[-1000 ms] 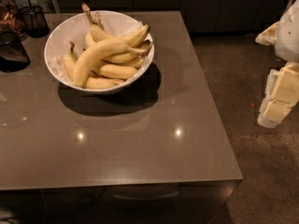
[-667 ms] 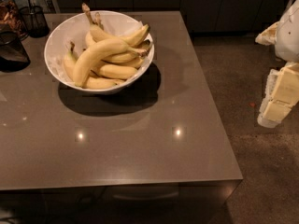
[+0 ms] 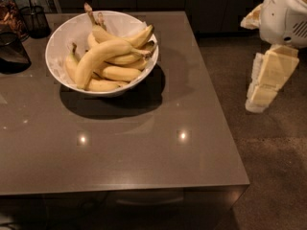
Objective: Pick banana from white bowl
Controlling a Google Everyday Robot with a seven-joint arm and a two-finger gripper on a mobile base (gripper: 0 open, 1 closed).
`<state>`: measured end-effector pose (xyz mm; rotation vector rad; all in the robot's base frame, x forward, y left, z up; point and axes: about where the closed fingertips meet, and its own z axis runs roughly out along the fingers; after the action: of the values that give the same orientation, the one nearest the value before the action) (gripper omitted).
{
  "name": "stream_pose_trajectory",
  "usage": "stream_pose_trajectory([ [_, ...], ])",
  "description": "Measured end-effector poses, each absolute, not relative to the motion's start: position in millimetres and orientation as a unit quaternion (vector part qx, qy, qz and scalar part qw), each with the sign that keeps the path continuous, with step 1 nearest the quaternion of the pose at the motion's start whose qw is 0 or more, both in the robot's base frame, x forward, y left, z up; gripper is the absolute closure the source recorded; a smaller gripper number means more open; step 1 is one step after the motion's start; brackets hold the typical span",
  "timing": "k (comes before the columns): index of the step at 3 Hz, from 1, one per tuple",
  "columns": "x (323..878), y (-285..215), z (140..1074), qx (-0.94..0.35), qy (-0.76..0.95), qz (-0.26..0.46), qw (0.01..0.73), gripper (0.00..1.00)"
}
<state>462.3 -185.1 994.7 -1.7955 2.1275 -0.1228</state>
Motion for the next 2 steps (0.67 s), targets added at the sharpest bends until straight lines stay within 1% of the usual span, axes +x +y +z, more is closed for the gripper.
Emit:
stream_pose_trajectory([
  [1,486.7,-150.9,1012.9,-0.669,0.719,-0.048,0.183,0.0],
  [2,498.7,-105.4,1026.3,-0.708,0.68,-0.036,0.188,0.0],
])
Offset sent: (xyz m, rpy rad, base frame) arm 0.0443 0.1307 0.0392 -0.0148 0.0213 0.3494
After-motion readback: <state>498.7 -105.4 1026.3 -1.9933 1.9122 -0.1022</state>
